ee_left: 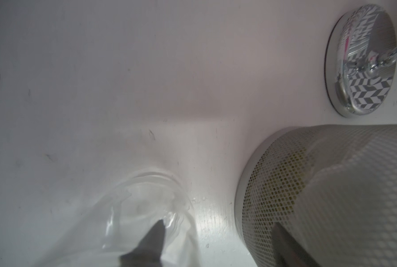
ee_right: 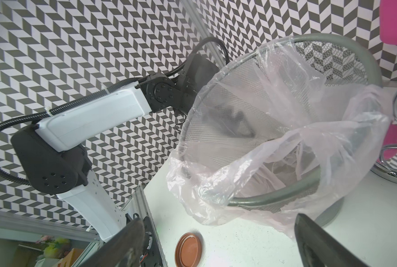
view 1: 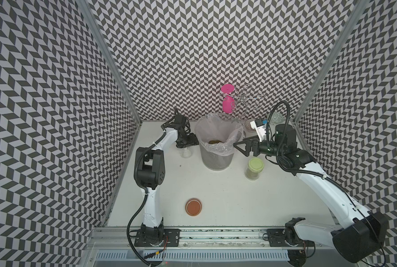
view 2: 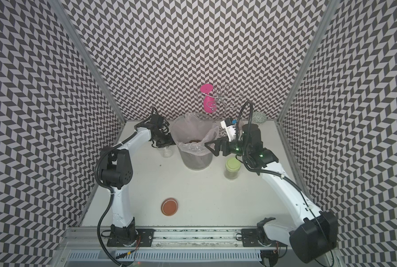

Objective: Empty moldy mung beans from jars
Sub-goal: Place the jar at the center of the board, then move the jar to the center of the board.

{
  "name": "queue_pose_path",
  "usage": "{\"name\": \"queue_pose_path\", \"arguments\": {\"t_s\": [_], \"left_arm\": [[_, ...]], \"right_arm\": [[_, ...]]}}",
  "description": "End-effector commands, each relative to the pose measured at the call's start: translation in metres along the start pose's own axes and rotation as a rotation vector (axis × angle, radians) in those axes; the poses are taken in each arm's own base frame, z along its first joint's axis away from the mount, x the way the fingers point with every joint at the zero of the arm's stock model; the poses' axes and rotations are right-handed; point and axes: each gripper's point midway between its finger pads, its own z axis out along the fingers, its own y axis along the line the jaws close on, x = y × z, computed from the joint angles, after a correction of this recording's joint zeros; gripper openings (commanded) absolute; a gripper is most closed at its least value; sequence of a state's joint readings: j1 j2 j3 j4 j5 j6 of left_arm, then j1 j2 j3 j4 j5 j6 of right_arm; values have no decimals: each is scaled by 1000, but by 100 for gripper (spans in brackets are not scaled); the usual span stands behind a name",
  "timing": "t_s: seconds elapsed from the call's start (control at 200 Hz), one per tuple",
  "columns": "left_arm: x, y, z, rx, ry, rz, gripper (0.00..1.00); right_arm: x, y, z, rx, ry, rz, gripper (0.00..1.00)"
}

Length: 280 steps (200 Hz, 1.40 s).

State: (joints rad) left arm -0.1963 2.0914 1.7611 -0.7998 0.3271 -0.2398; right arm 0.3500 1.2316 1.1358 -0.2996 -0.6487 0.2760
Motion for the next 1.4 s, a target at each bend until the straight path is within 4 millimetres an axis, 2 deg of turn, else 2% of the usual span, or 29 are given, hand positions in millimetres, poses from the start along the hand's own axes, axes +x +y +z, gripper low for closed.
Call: {"name": "queue_pose_path", "arguments": {"t_s": [0.0, 0.16, 0.3, 0.491, 0.621, 0.761, 0.866, 0.946, 1.126, 1.222, 1.397], "left_arm": [[-13, -8, -11, 0, -24, 36, 100], [-36, -28, -34, 51, -105, 74, 99], [-39, -46, -48, 110, -129, 93, 99], [-43, -57, -86, 133, -195, 83, 100], [-47, -52, -127, 120, -274, 38, 99], [-46, -45, -175, 92, -382, 14, 100], [-35, -46, -203, 64, -445, 26, 99], [-21, -50, -216, 66, -467, 42, 100], [14, -70, -226, 70, -480, 106, 100], [29, -79, -219, 54, -458, 148, 99], [41, -77, -206, 56, -423, 173, 100]], "right_arm": [[-20, -3, -10, 59, -57, -33, 99], [-31, -9, -21, 133, -77, -32, 99], [-38, -16, -31, 195, -84, -36, 99], [-42, -53, -54, 399, -113, 15, 99], [-17, -95, -59, 558, -77, 99, 99], [19, -131, -48, 635, 9, 169, 99], [44, -148, -32, 636, 82, 190, 99], [62, -163, -25, 665, 150, 213, 99], [98, -181, -10, 689, 285, 221, 99], [110, -187, -8, 720, 316, 218, 99], [133, -190, -3, 759, 392, 204, 100]]}}
